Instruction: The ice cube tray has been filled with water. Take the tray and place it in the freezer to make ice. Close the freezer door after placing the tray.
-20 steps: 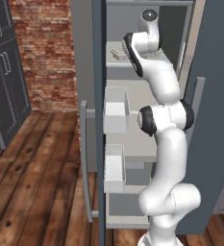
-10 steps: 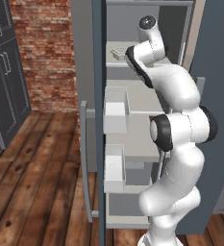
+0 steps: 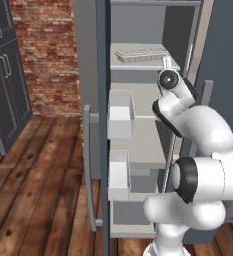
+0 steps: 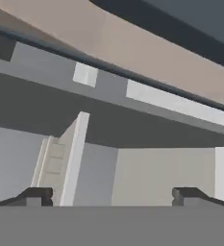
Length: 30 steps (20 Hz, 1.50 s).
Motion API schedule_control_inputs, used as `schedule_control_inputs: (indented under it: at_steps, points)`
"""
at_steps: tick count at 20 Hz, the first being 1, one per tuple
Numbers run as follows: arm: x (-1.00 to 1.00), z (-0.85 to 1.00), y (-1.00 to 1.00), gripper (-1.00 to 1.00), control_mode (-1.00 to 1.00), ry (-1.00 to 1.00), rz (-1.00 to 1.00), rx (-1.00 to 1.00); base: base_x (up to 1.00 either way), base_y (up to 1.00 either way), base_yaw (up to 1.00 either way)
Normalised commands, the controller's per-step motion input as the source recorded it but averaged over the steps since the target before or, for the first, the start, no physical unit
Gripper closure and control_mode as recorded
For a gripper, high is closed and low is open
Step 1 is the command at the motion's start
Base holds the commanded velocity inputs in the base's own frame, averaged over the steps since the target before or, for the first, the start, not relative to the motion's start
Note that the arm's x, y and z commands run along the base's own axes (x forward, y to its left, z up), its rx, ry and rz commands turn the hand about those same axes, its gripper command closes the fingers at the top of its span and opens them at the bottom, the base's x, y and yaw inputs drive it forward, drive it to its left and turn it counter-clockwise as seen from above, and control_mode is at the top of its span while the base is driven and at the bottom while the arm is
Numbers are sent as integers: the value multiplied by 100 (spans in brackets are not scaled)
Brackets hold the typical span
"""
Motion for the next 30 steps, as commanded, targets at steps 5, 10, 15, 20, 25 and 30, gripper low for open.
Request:
schedule_control_inputs:
  at_steps: [5, 10, 15, 20, 25, 30]
  points:
    - [-100, 29, 0, -100, -100, 4, 0, 0, 0, 0, 0]
    - [-64, 32, 1, -100, -100, 38, -1, 0, 0, 0, 0]
    - [-27, 20, 10, -100, -100, 31, 0, -1, 0, 0, 0]
    - [-12, 25, 0, -100, -100, 42, 0, 1, 0, 0, 0]
    - [-8, -11, 0, -100, -100, 35, 0, 1, 0, 0, 0]
    - [-5, -32, 0, -100, -100, 5, 0, 0, 0, 0, 0]
